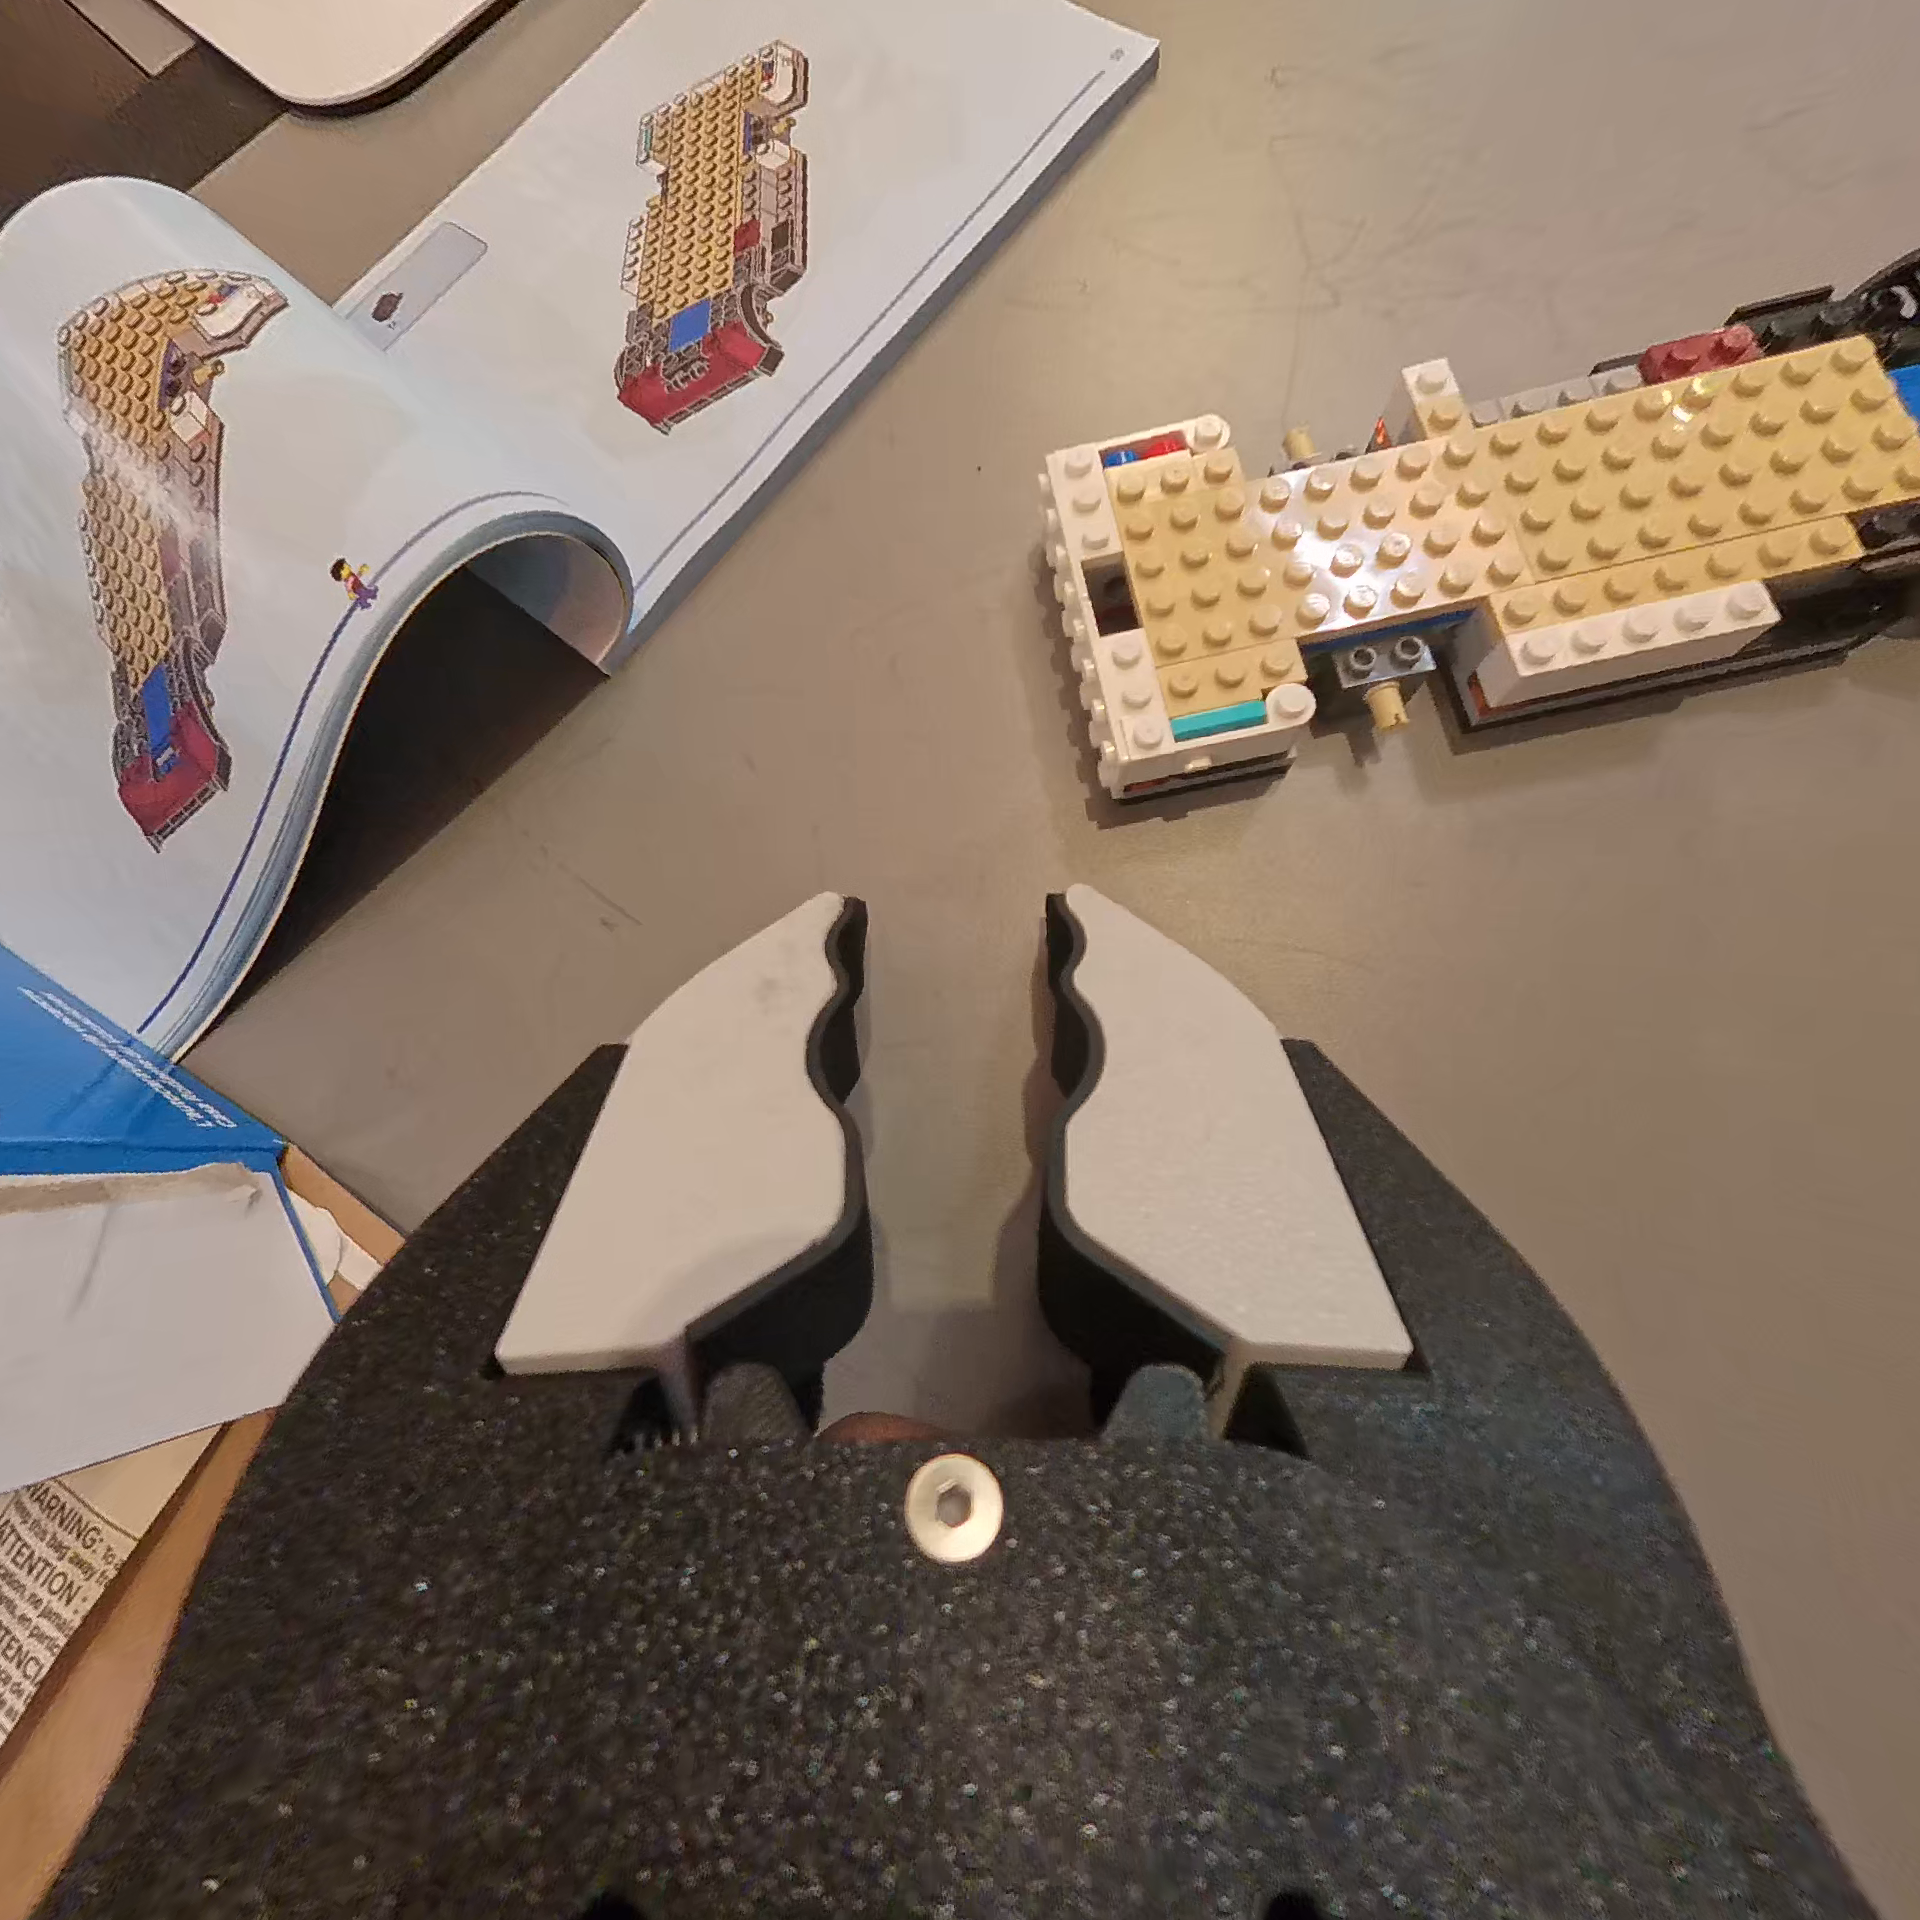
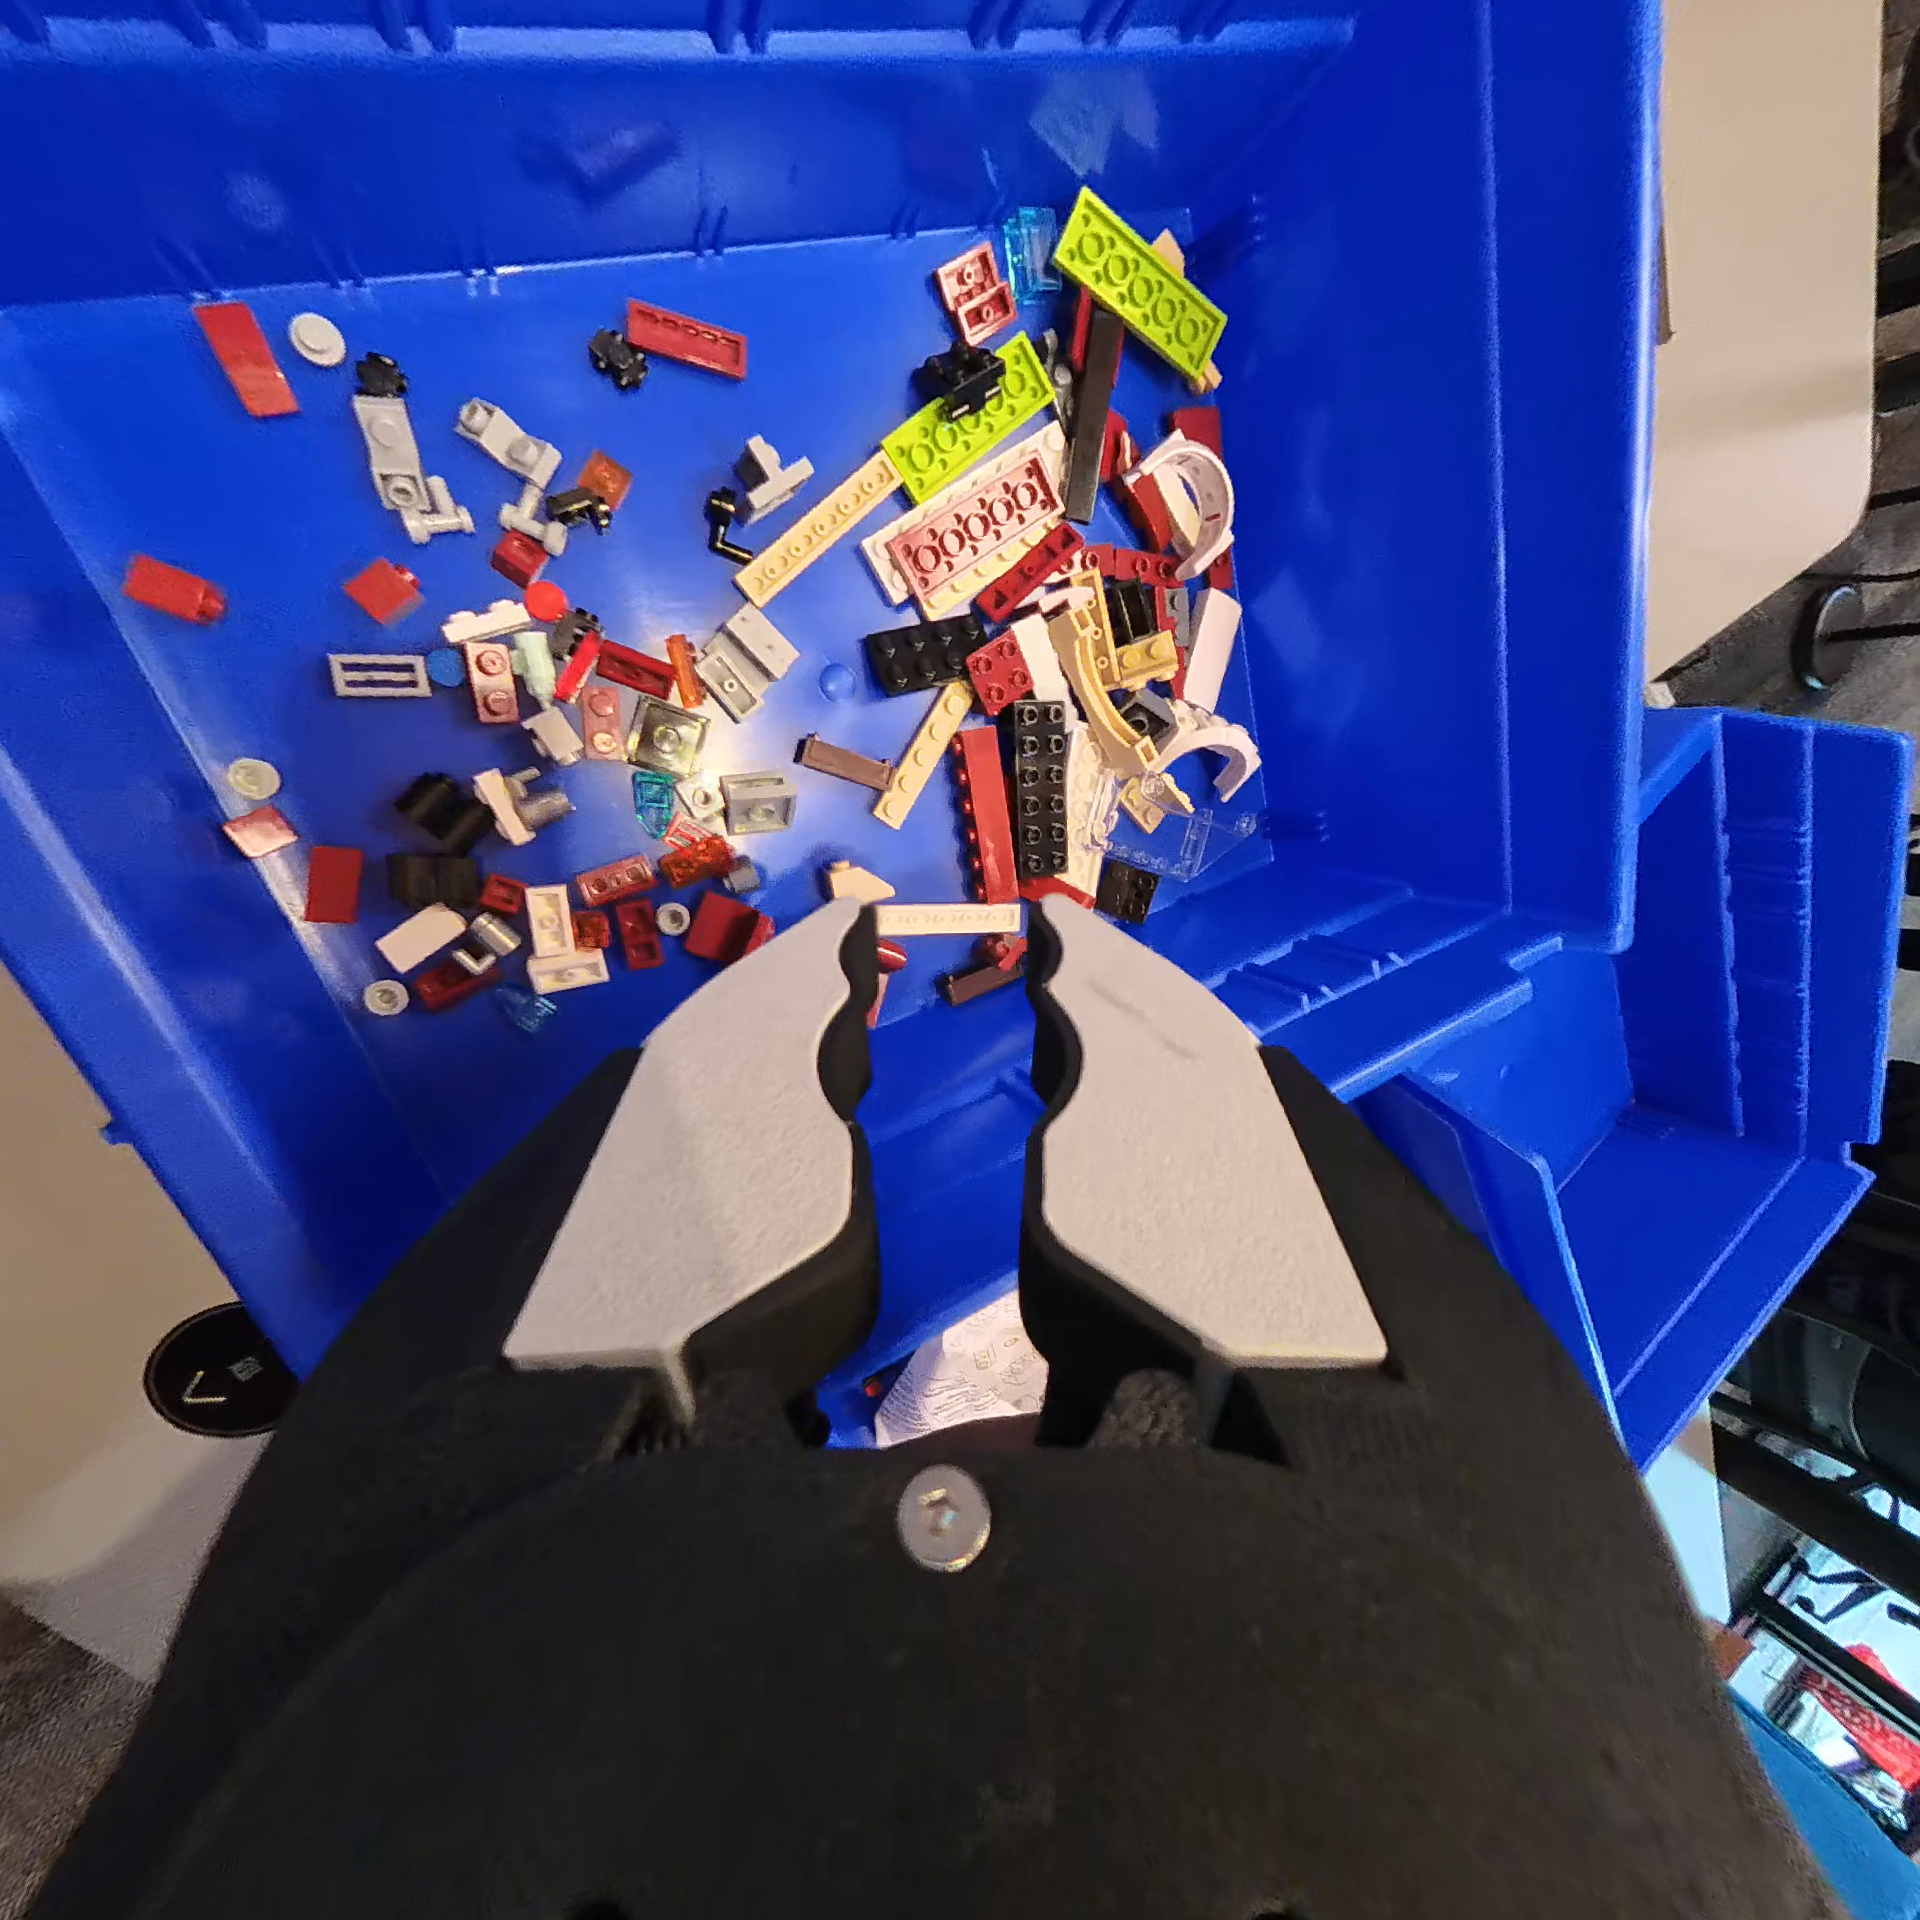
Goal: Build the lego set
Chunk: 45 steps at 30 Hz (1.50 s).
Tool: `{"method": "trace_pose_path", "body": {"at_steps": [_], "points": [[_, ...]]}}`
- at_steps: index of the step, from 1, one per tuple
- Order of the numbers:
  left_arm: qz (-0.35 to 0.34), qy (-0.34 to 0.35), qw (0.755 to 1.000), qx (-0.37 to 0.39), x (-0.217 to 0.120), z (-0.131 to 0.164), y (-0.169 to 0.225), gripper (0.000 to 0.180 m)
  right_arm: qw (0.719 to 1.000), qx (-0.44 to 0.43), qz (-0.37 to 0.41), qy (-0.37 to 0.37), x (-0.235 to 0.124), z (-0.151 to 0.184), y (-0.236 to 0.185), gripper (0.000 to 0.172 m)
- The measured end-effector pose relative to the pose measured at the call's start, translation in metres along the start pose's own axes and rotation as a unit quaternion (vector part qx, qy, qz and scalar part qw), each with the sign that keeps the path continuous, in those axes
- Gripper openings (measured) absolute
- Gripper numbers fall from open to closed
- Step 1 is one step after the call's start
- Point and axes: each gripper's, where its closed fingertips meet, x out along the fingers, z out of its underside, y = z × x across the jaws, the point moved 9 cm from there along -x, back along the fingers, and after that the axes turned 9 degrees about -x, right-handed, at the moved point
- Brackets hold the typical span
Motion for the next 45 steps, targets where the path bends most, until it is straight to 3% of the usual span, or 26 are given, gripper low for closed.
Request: {"method": "trace_pose_path", "body": {"at_steps": [14,22,28,39,45], "points": [[-0.014,-0.008,1.000,-0.010,0.002,0.000,-0.003,0.034,0.999,-0.022,-0.036,-0.009,0.003,-0.002,-0.007,0.027],[-0.010,-0.018,1.000,-0.015,0.003,0.000,-0.004,0.035,0.985,-0.116,-0.111,0.057,-0.002,-0.019,-0.025,0.026],[-0.006,-0.018,1.000,-0.015,0.003,0.001,-0.004,0.035,0.978,-0.153,-0.127,0.067,0.005,-0.031,-0.030,0.025],[0.001,-0.020,1.000,-0.019,0.004,0.001,-0.004,0.034,0.982,-0.157,-0.109,0.009,0.010,-0.022,-0.025,0.024],[0.006,-0.021,0.999,-0.024,0.004,0.001,-0.005,0.034,0.989,-0.111,-0.061,-0.071,0.016,-0.010,-0.022,0.029]]}}
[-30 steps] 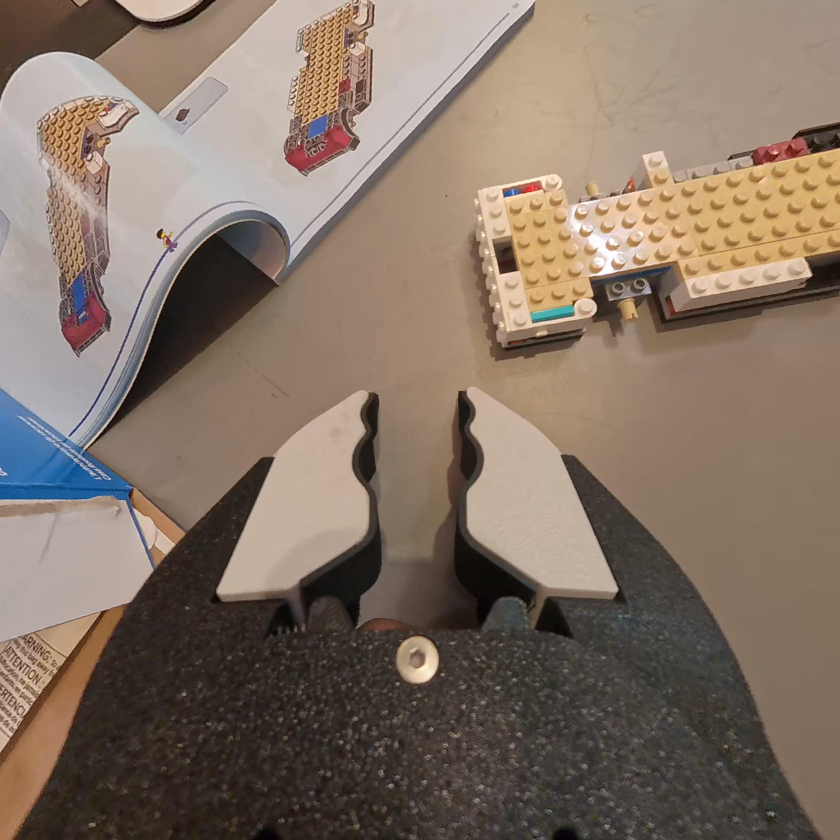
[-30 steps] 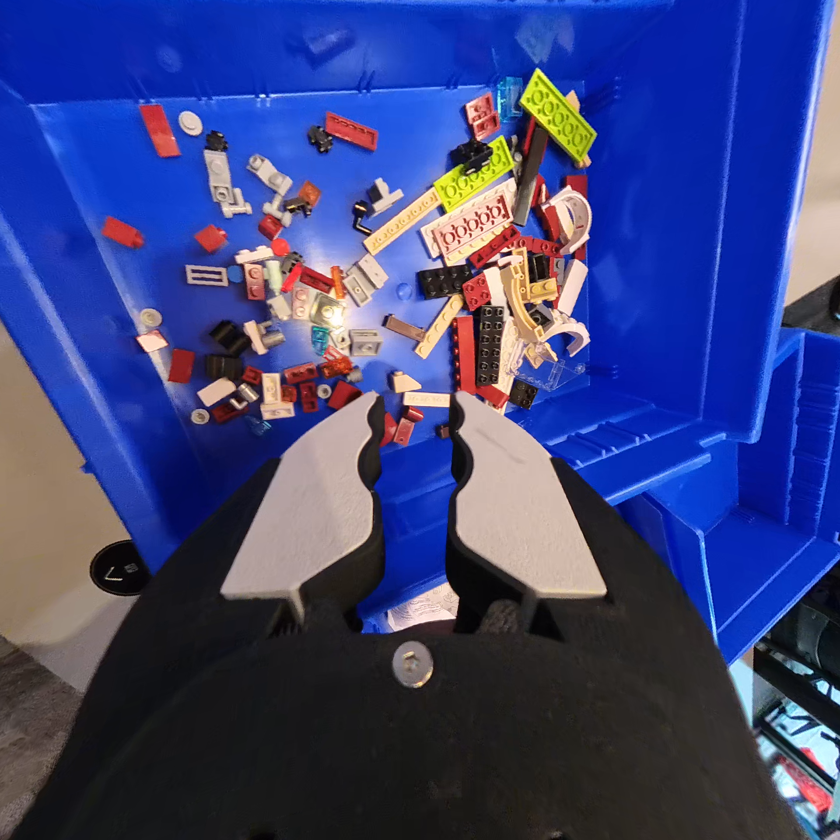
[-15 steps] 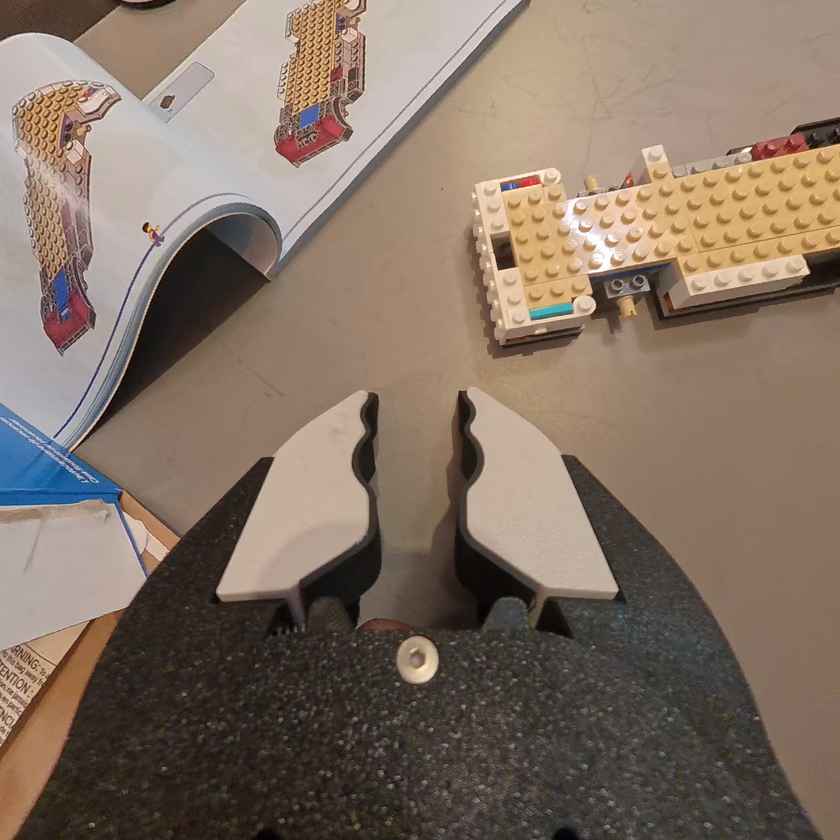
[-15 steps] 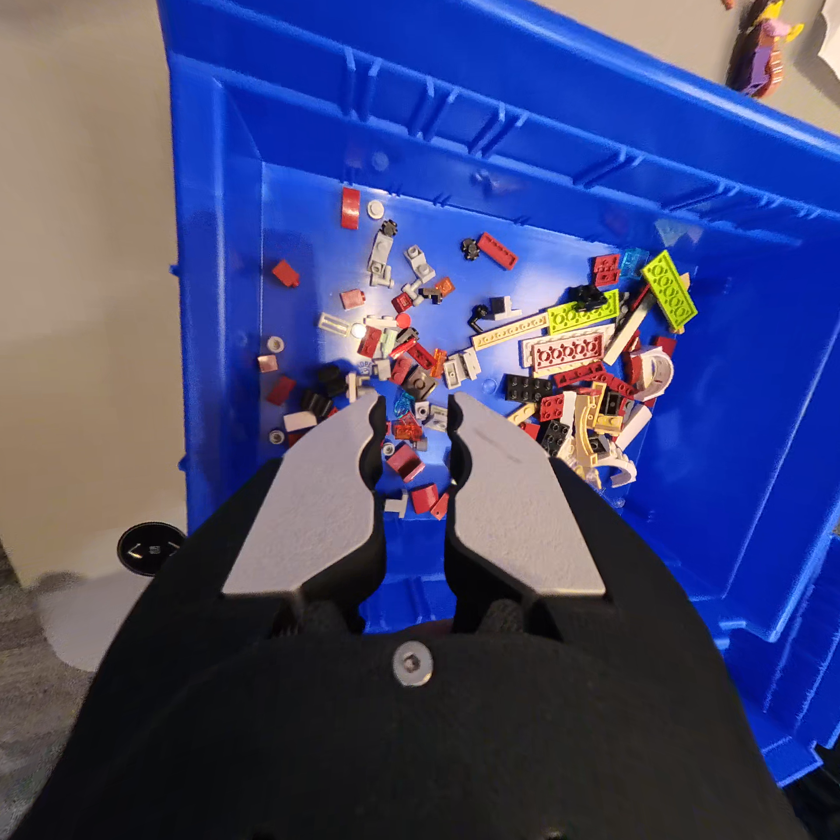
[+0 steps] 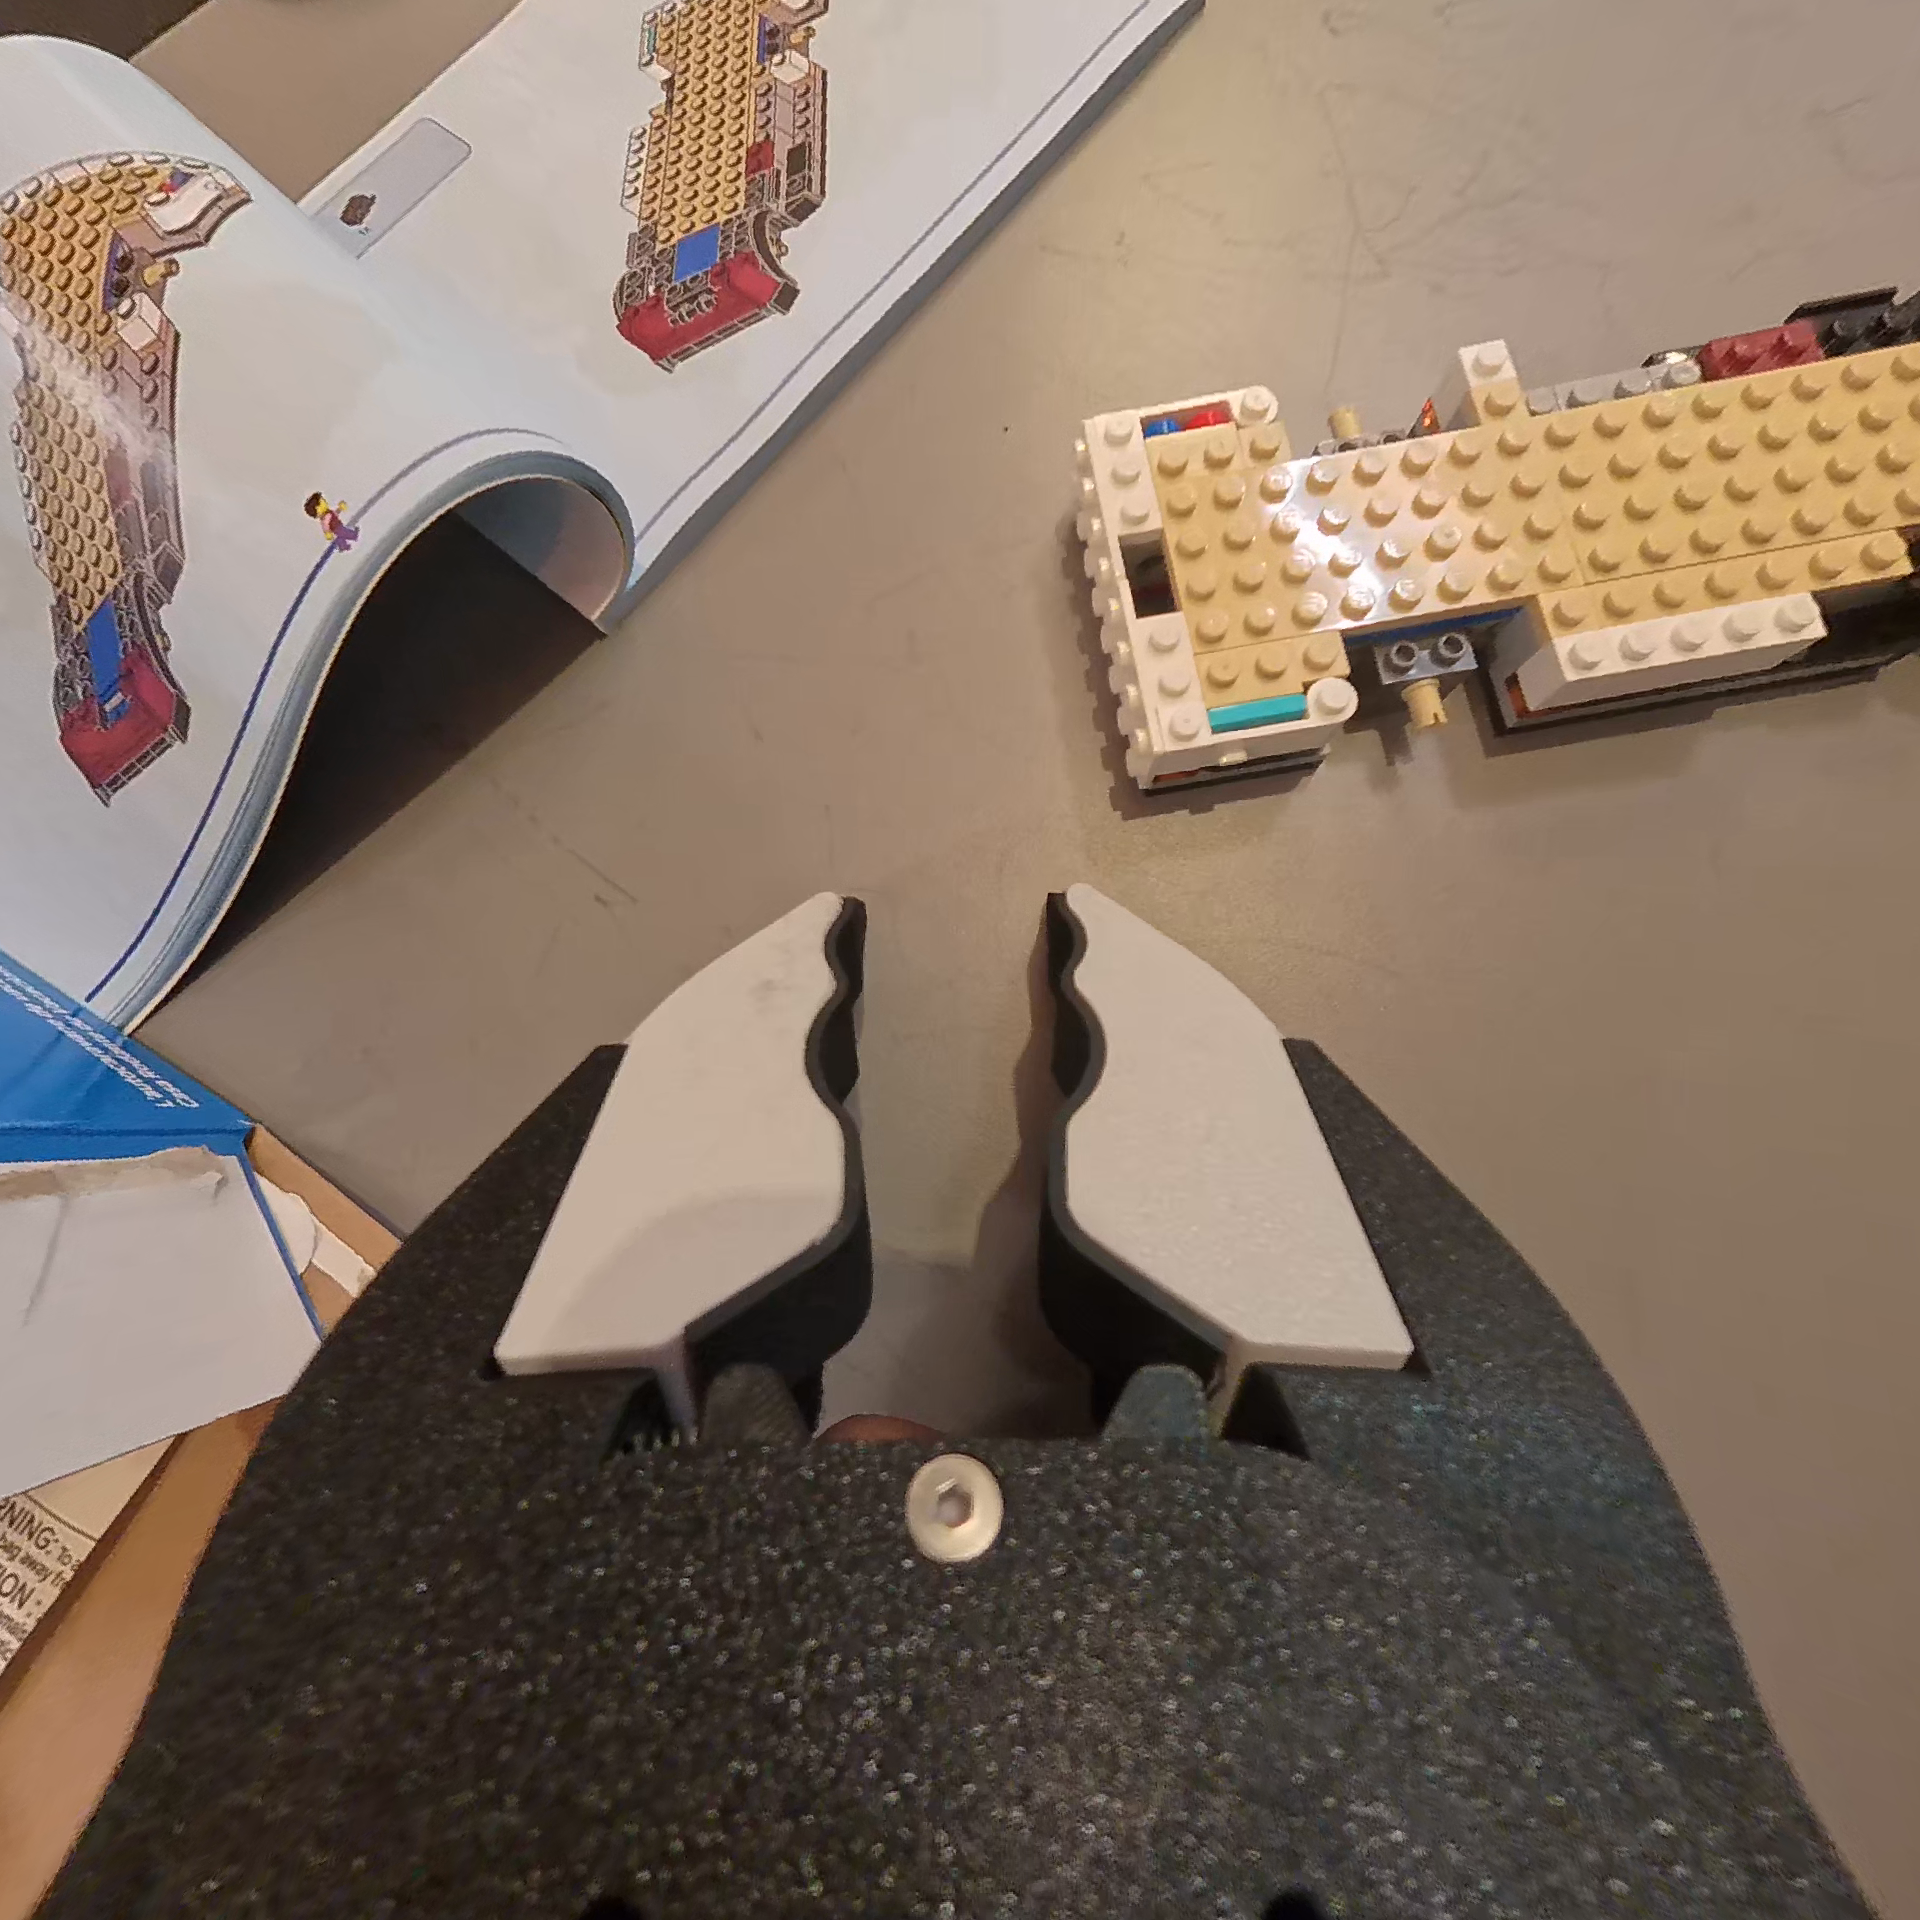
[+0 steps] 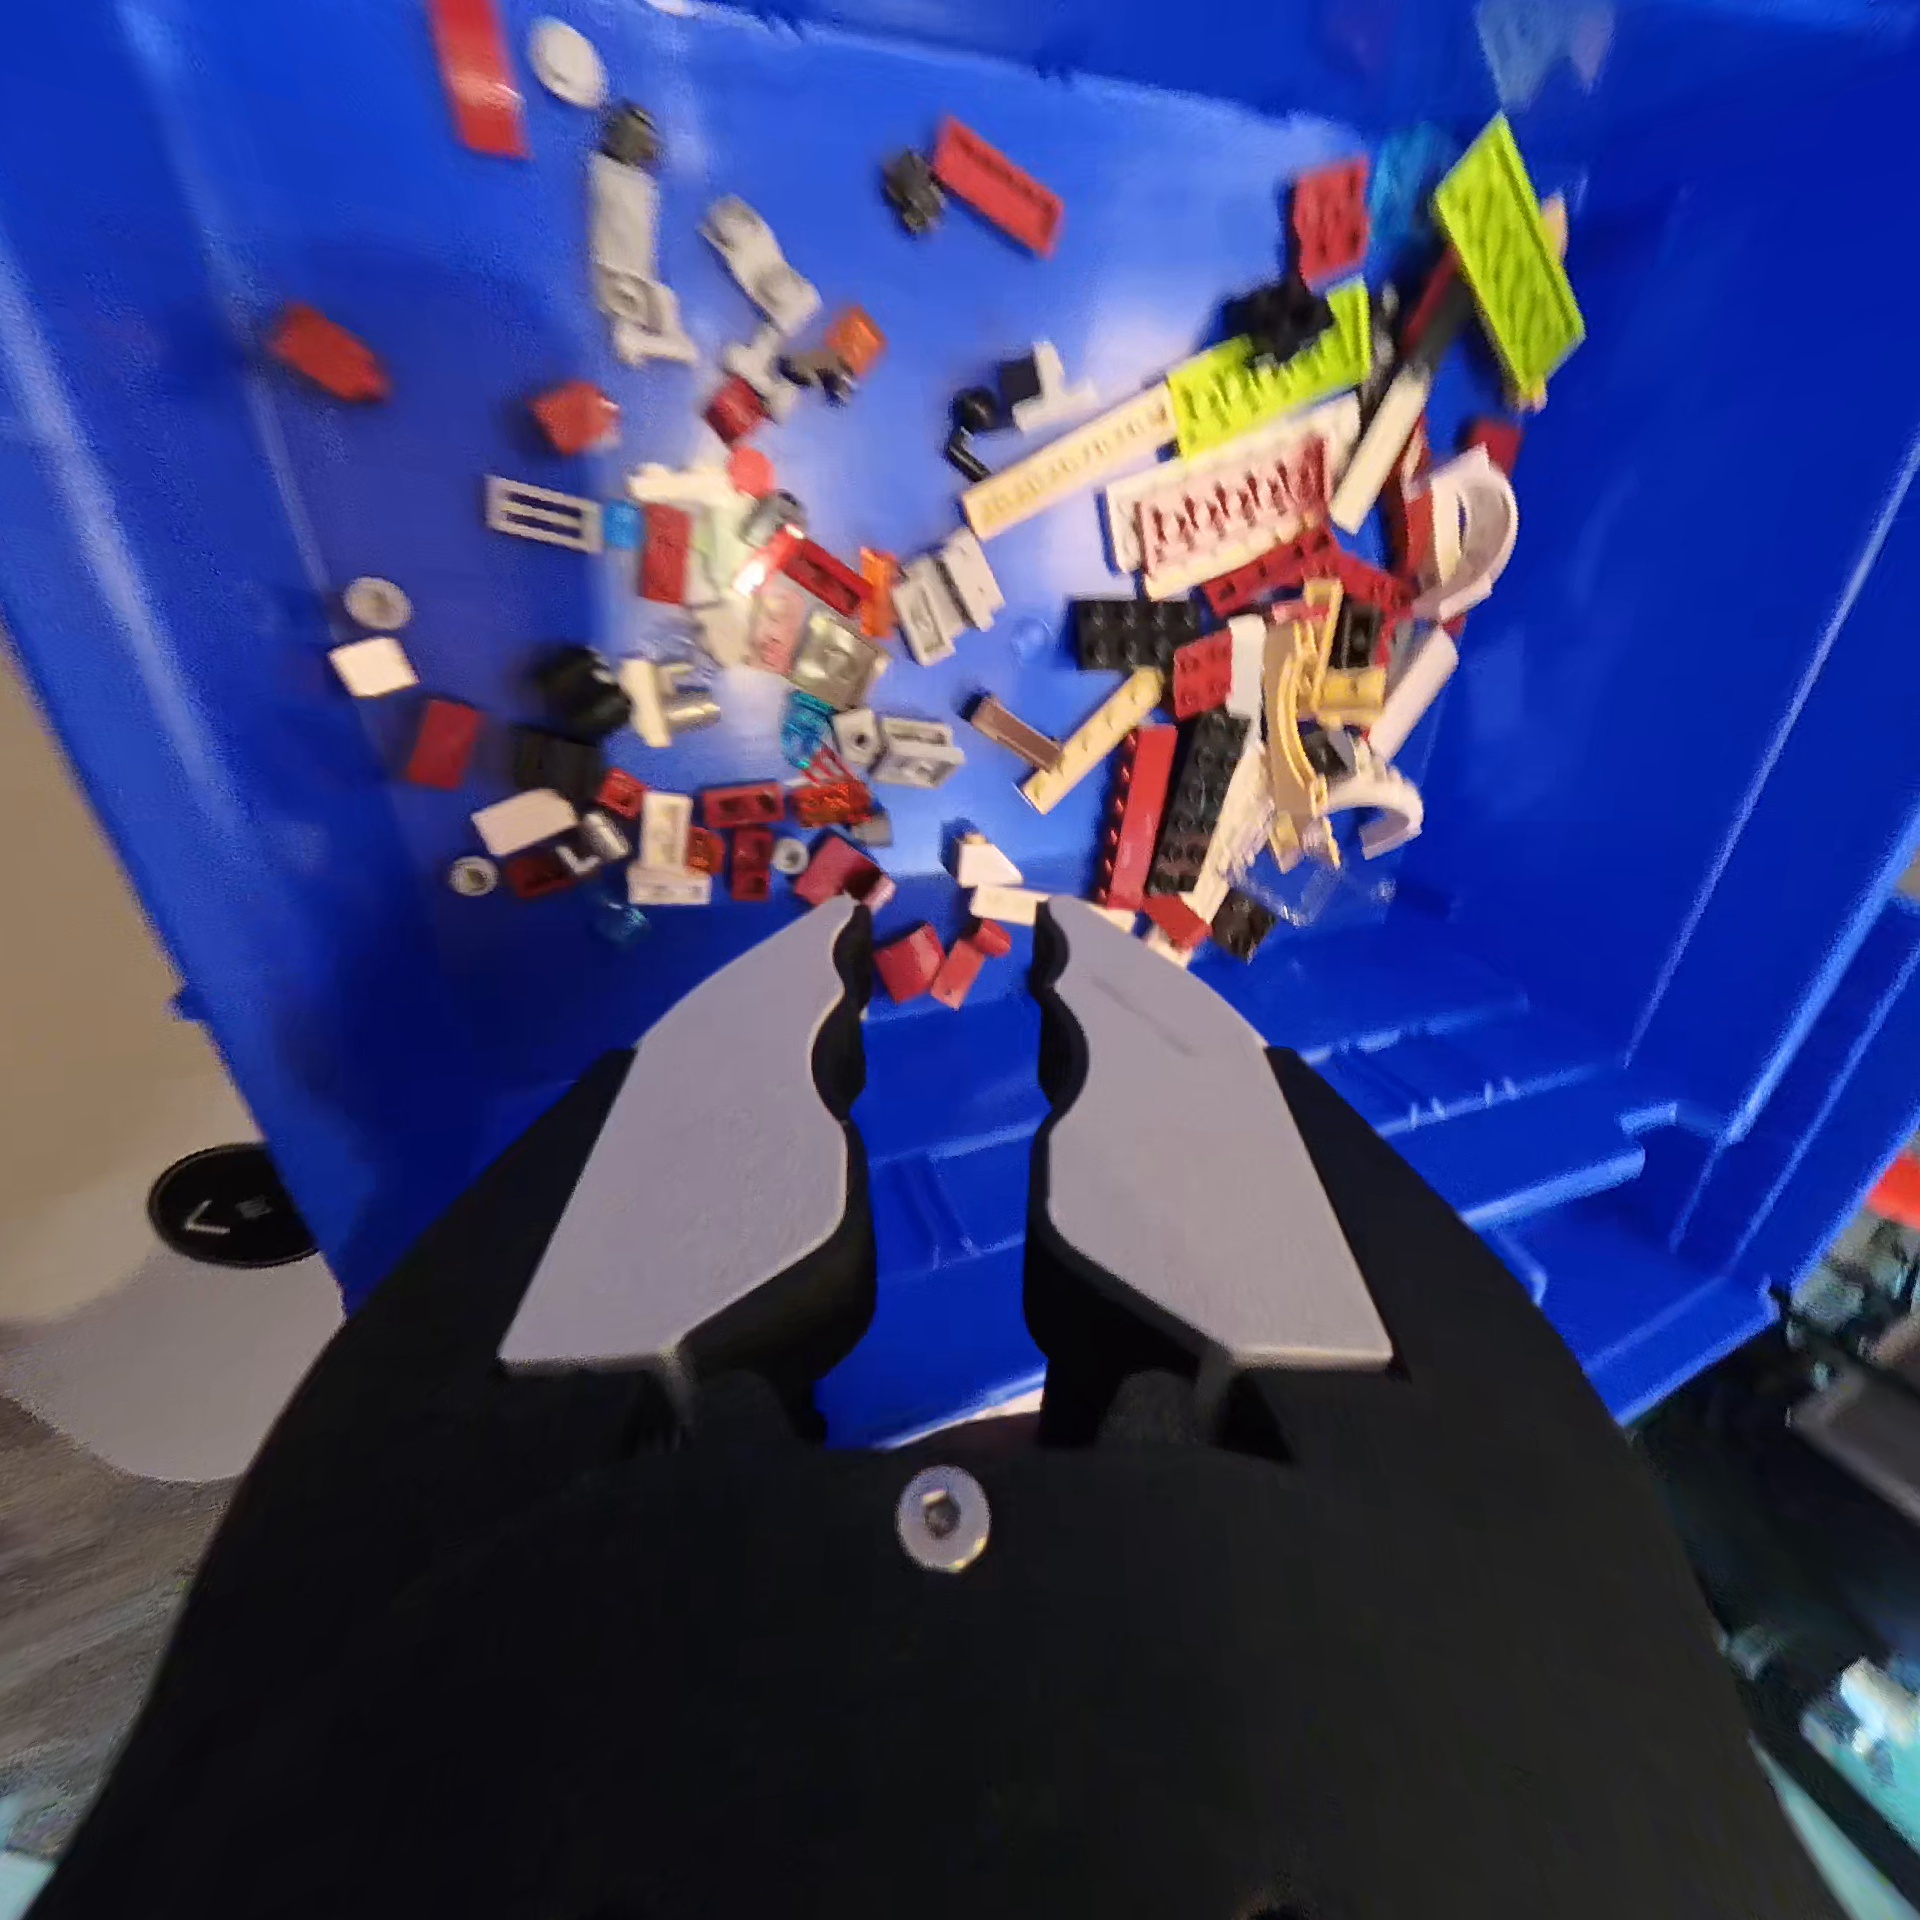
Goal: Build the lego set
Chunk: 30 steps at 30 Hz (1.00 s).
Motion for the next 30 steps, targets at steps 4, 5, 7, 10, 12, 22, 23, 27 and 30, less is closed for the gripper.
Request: {"method": "trace_pose_path", "body": {"at_steps": [4,5,7,10,12,22,23,27,30], "points": [[0.002,-0.001,1.000,-0.002,0.000,0.000,0.000,0.034,0.999,0.037,0.004,0.000,0.000,0.005,0.004,0.033],[0.002,-0.001,1.000,-0.002,0.000,0.000,0.000,0.034,0.999,0.041,0.002,0.008,-0.001,0.006,0.005,0.033],[0.003,-0.001,1.000,-0.002,0.000,0.000,0.000,0.034,0.999,0.047,-0.001,0.023,-0.004,0.006,0.005,0.033],[0.004,-0.001,1.000,-0.003,0.000,0.000,0.000,0.034,0.998,0.049,-0.005,0.029,-0.007,0.006,0.004,0.033],[0.005,-0.001,1.000,-0.004,0.000,0.000,-0.001,0.034,0.998,0.050,-0.009,0.031,-0.008,0.005,0.002,0.033],[0.015,-0.004,1.000,-0.007,0.001,0.000,-0.001,0.032,0.997,0.064,0.002,0.034,-0.017,0.011,0.006,0.032],[0.017,-0.005,1.000,-0.007,0.001,0.000,-0.001,0.032,0.997,0.062,0.008,0.033,-0.017,0.011,0.011,0.032],[0.022,-0.006,1.000,-0.005,0.001,0.000,-0.001,0.031,0.998,0.048,0.023,0.022,-0.007,0.008,0.036,0.030],[0.022,-0.005,1.000,0.000,0.000,0.000,0.000,0.031,0.999,0.024,0.021,0.007,0.004,0.003,0.055,0.029]]}}
